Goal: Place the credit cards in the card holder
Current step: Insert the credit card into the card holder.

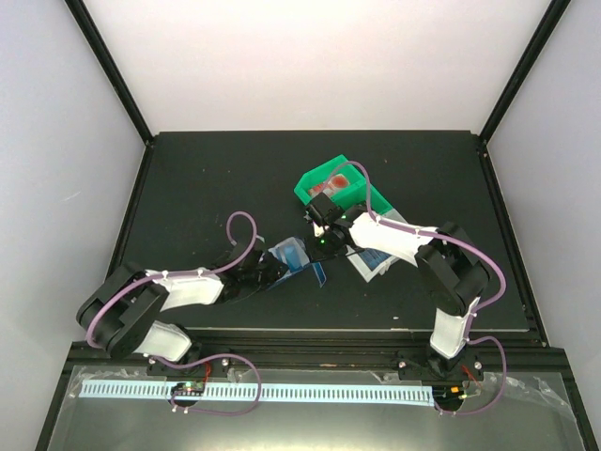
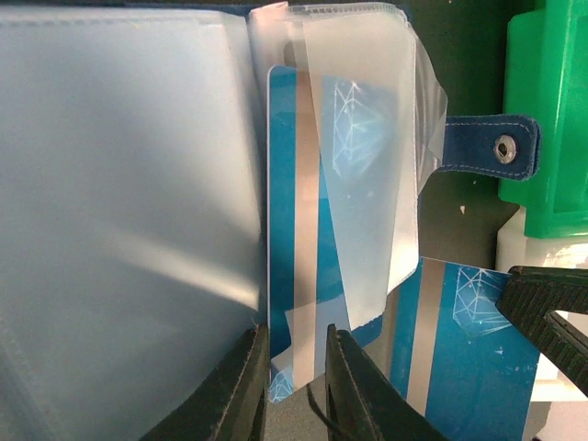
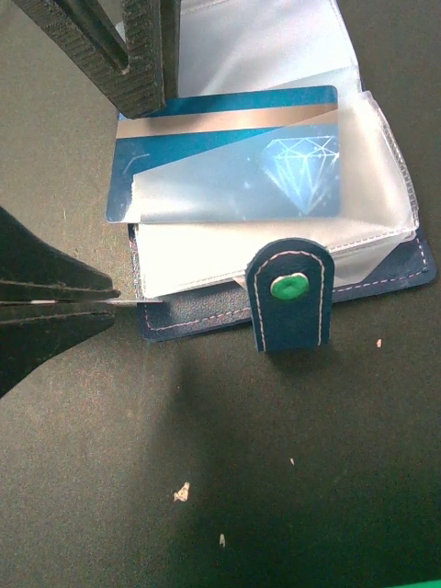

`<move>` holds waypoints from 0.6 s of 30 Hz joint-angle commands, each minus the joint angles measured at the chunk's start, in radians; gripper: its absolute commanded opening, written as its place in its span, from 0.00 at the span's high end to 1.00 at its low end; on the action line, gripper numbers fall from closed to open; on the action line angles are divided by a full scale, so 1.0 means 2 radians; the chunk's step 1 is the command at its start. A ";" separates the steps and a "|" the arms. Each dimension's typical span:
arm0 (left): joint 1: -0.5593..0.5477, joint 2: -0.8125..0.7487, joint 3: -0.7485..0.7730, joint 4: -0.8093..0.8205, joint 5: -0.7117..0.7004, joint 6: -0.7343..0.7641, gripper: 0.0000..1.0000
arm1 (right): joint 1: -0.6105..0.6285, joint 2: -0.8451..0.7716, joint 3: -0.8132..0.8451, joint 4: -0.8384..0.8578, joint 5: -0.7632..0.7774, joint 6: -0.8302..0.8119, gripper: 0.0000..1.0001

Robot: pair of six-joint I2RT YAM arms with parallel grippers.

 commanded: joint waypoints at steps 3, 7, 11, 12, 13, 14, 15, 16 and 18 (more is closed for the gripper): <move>0.003 -0.024 -0.008 0.022 -0.003 -0.005 0.83 | 0.002 -0.001 -0.009 0.005 -0.005 0.004 0.99; 0.004 -0.033 -0.008 0.017 -0.007 0.000 0.84 | 0.002 0.002 -0.007 0.004 -0.016 0.000 0.99; 0.004 -0.037 -0.008 0.017 -0.008 0.006 0.85 | 0.002 0.002 -0.009 0.002 -0.033 -0.004 0.99; 0.004 -0.036 -0.008 0.018 -0.007 0.007 0.86 | 0.002 0.002 -0.010 0.001 -0.038 -0.006 0.99; 0.004 -0.035 -0.008 0.020 -0.007 0.007 0.87 | 0.002 0.001 -0.010 0.001 -0.044 -0.007 0.99; 0.004 -0.034 -0.008 0.020 -0.007 0.008 0.87 | 0.003 0.001 -0.012 -0.001 -0.050 -0.009 0.99; 0.004 -0.033 -0.008 0.021 -0.007 0.008 0.87 | 0.003 0.000 -0.014 0.000 -0.057 -0.010 0.99; 0.005 -0.032 -0.008 0.022 -0.006 0.008 0.88 | 0.003 -0.001 -0.017 0.001 -0.063 -0.011 0.99; 0.004 -0.030 -0.008 0.022 -0.006 0.008 0.88 | 0.004 -0.005 -0.025 0.003 -0.071 -0.011 0.99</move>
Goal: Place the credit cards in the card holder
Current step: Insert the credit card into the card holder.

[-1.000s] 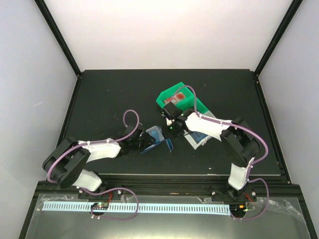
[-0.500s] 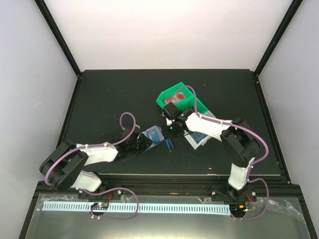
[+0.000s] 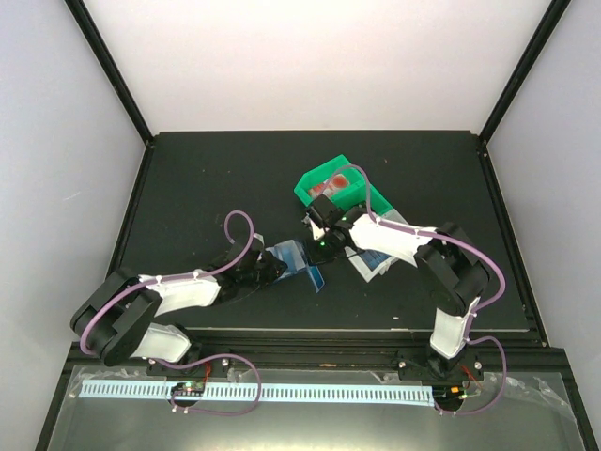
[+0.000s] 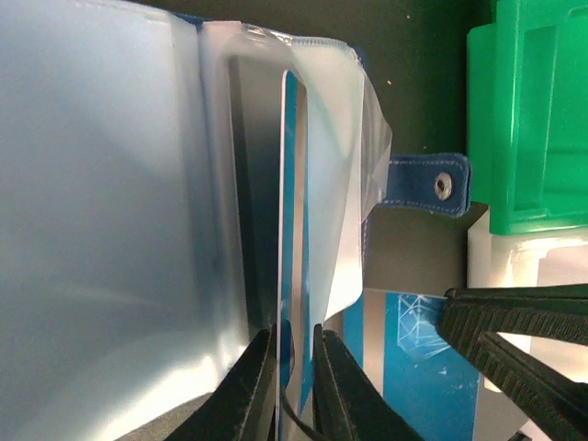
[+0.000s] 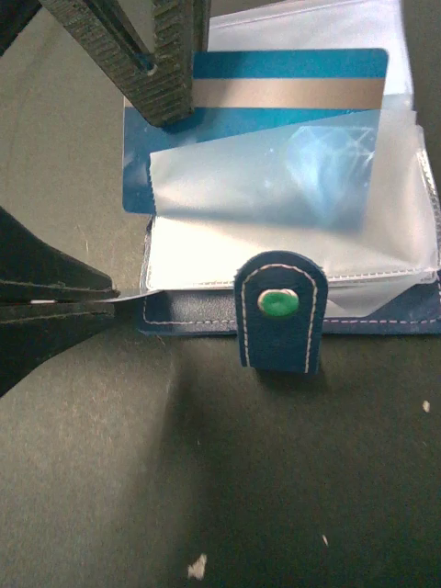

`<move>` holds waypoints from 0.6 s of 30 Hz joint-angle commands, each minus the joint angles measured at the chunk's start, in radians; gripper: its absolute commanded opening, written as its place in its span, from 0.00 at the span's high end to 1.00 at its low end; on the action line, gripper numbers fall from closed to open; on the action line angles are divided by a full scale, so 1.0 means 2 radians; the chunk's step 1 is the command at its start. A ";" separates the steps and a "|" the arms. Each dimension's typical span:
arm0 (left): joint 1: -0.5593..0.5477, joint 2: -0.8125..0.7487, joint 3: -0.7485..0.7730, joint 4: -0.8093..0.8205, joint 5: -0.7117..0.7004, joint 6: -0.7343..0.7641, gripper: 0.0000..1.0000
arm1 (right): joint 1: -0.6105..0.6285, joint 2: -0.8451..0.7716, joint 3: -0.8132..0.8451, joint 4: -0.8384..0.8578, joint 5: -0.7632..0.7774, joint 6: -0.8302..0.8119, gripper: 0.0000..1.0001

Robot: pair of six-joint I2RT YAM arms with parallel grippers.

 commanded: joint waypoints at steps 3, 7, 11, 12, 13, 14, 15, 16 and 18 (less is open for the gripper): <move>0.004 -0.005 -0.001 0.009 -0.012 0.007 0.90 | 0.004 -0.011 -0.030 0.004 -0.038 -0.005 0.99; 0.004 -0.016 -0.008 -0.003 -0.025 0.010 0.93 | 0.004 -0.013 -0.041 0.009 -0.041 -0.001 0.99; 0.004 -0.034 -0.025 -0.009 -0.040 0.015 0.90 | 0.005 -0.012 -0.044 0.013 -0.040 0.001 0.99; 0.004 -0.037 -0.029 -0.007 -0.043 0.015 0.88 | 0.005 -0.011 -0.043 0.012 -0.039 0.001 0.99; 0.004 -0.037 -0.033 -0.005 -0.045 0.015 0.87 | 0.005 -0.010 -0.043 0.012 -0.038 0.001 0.99; 0.004 -0.038 -0.036 -0.002 -0.047 0.016 0.85 | 0.005 -0.010 -0.042 0.012 -0.037 0.001 0.99; 0.004 -0.038 -0.038 0.003 -0.048 0.016 0.84 | 0.005 -0.009 -0.042 0.011 -0.036 0.001 0.99; 0.004 -0.038 -0.039 0.007 -0.048 0.018 0.83 | 0.006 -0.009 -0.041 0.011 -0.036 0.001 0.99; 0.005 -0.038 -0.037 0.008 -0.048 0.020 0.82 | 0.006 -0.009 -0.041 0.011 -0.036 0.001 0.99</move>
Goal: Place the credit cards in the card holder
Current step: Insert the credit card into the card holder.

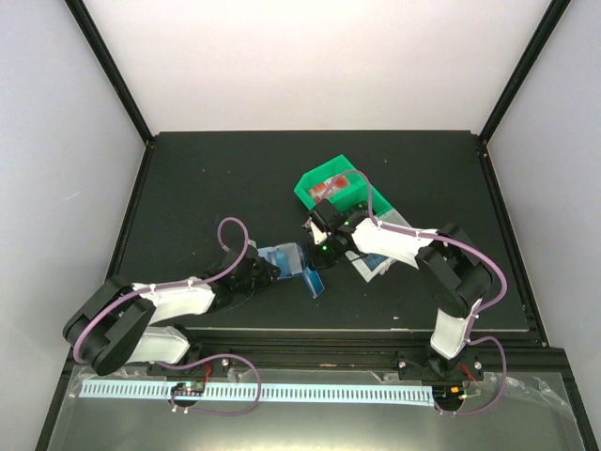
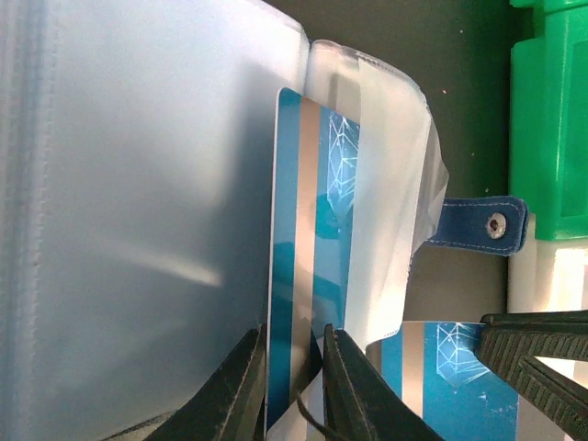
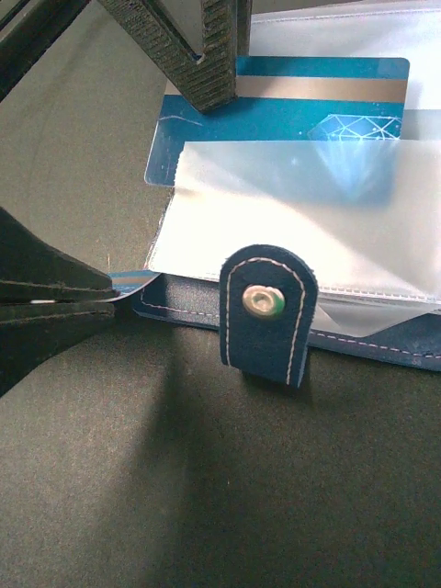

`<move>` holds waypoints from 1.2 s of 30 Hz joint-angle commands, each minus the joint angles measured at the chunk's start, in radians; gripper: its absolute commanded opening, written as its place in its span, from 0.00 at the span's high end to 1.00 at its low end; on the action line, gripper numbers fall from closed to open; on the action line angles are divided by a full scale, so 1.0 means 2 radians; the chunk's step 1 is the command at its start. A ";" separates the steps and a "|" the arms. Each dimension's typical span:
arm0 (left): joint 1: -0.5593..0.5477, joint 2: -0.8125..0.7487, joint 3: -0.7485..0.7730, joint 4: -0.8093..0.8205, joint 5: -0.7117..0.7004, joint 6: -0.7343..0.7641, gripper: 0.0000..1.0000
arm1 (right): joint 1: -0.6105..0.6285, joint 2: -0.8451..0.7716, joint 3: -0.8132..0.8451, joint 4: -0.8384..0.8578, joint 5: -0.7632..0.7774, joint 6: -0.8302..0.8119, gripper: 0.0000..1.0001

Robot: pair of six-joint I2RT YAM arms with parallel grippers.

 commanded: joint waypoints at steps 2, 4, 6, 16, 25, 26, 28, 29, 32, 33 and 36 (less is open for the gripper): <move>0.005 -0.014 -0.001 0.011 -0.019 0.011 0.82 | 0.006 0.000 -0.008 -0.014 0.005 0.000 0.99; 0.006 -0.024 -0.003 0.012 -0.023 0.011 0.84 | 0.005 -0.001 -0.008 -0.014 0.006 0.001 0.99; 0.007 -0.026 -0.005 0.017 -0.022 0.013 0.89 | 0.006 -0.001 -0.008 -0.015 0.007 0.001 0.99; 0.007 -0.019 -0.007 0.031 -0.029 0.015 0.98 | 0.007 0.001 -0.006 -0.015 0.009 0.002 0.99; 0.007 0.020 -0.010 0.082 -0.033 -0.006 0.98 | 0.009 0.009 -0.004 -0.013 0.010 0.003 0.99; 0.007 0.026 -0.008 0.086 -0.029 -0.006 0.99 | 0.010 0.008 -0.004 -0.014 0.010 0.003 0.99; 0.007 0.040 -0.003 0.091 -0.018 -0.006 0.99 | 0.010 0.008 -0.004 -0.014 0.011 0.003 0.99; 0.007 0.045 -0.002 0.095 -0.015 -0.007 0.98 | 0.010 0.009 -0.004 -0.014 0.011 0.003 0.99; 0.006 0.054 -0.004 0.103 -0.009 -0.010 0.98 | 0.010 0.009 -0.002 -0.014 0.010 0.003 0.99; 0.006 0.056 -0.003 0.105 -0.006 -0.009 0.98 | 0.009 0.010 -0.002 -0.015 0.011 0.002 0.99; 0.005 0.063 -0.003 0.108 -0.001 -0.010 0.98 | 0.009 0.011 -0.001 -0.015 0.011 0.002 0.99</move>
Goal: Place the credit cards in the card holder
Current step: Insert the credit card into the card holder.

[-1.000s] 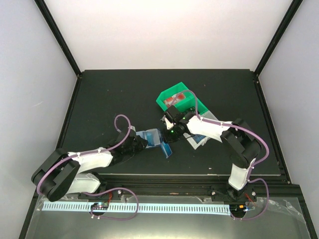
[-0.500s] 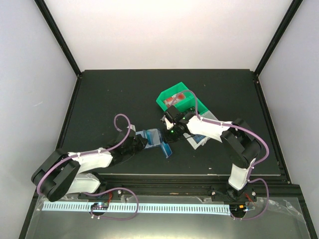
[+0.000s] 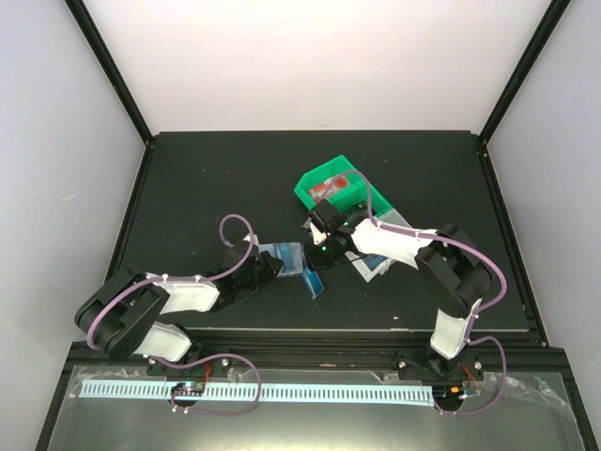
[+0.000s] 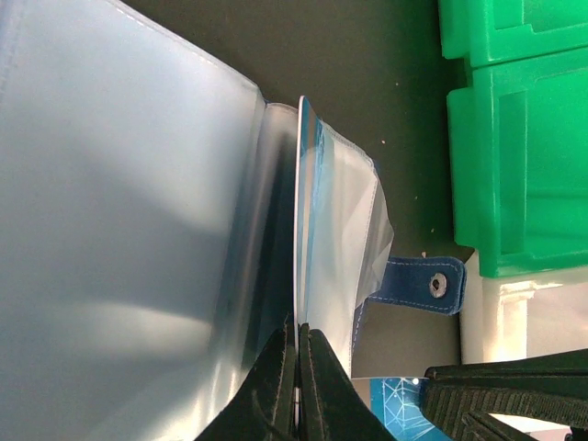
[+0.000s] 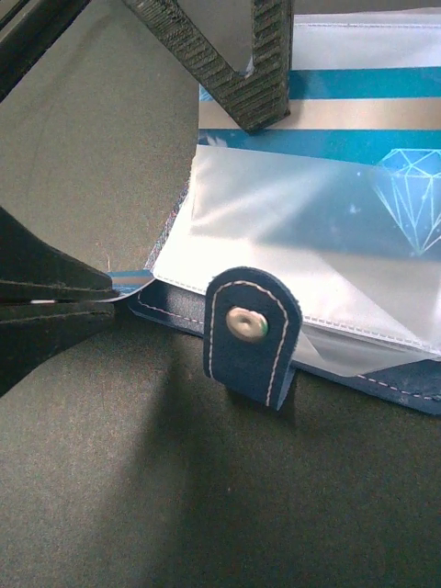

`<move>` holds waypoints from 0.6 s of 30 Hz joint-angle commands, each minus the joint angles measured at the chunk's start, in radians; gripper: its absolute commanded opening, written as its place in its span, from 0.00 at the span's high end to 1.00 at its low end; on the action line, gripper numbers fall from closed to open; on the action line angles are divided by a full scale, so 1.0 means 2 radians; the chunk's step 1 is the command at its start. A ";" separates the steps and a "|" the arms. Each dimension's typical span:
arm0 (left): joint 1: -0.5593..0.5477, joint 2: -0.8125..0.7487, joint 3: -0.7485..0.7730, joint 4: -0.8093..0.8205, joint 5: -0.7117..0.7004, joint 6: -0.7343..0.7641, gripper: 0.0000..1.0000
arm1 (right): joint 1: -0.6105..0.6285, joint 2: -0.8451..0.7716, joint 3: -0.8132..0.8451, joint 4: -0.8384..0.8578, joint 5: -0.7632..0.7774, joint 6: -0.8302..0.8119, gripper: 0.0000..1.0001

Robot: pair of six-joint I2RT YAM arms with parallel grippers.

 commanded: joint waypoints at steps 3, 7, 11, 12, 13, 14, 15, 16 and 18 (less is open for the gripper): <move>0.001 0.023 0.008 0.001 0.020 0.001 0.97 | 0.007 0.011 0.003 -0.017 0.011 0.000 0.99; 0.001 0.029 0.008 -0.014 0.039 -0.006 0.98 | 0.006 0.012 0.006 -0.020 0.014 0.000 0.99; 0.001 0.028 0.003 -0.010 0.054 -0.012 0.98 | 0.007 0.012 0.008 -0.021 0.016 -0.001 0.99; 0.001 0.030 0.006 -0.008 0.055 -0.009 0.98 | 0.007 0.012 0.007 -0.021 0.016 -0.002 0.99; 0.002 0.033 0.009 -0.008 0.055 -0.006 0.98 | 0.006 0.012 0.007 -0.021 0.016 -0.002 0.99; 0.001 0.037 0.012 -0.006 0.055 -0.003 0.98 | 0.007 0.012 0.006 -0.021 0.017 -0.002 0.99; 0.002 0.041 0.017 -0.005 0.055 0.003 0.97 | 0.007 0.013 0.006 -0.021 0.017 -0.001 0.99; 0.001 0.046 0.023 -0.005 0.057 0.007 0.96 | 0.007 0.013 0.006 -0.020 0.017 -0.001 0.99; 0.001 0.056 0.031 0.000 0.060 0.015 0.95 | 0.007 0.014 0.005 -0.020 0.017 -0.001 0.99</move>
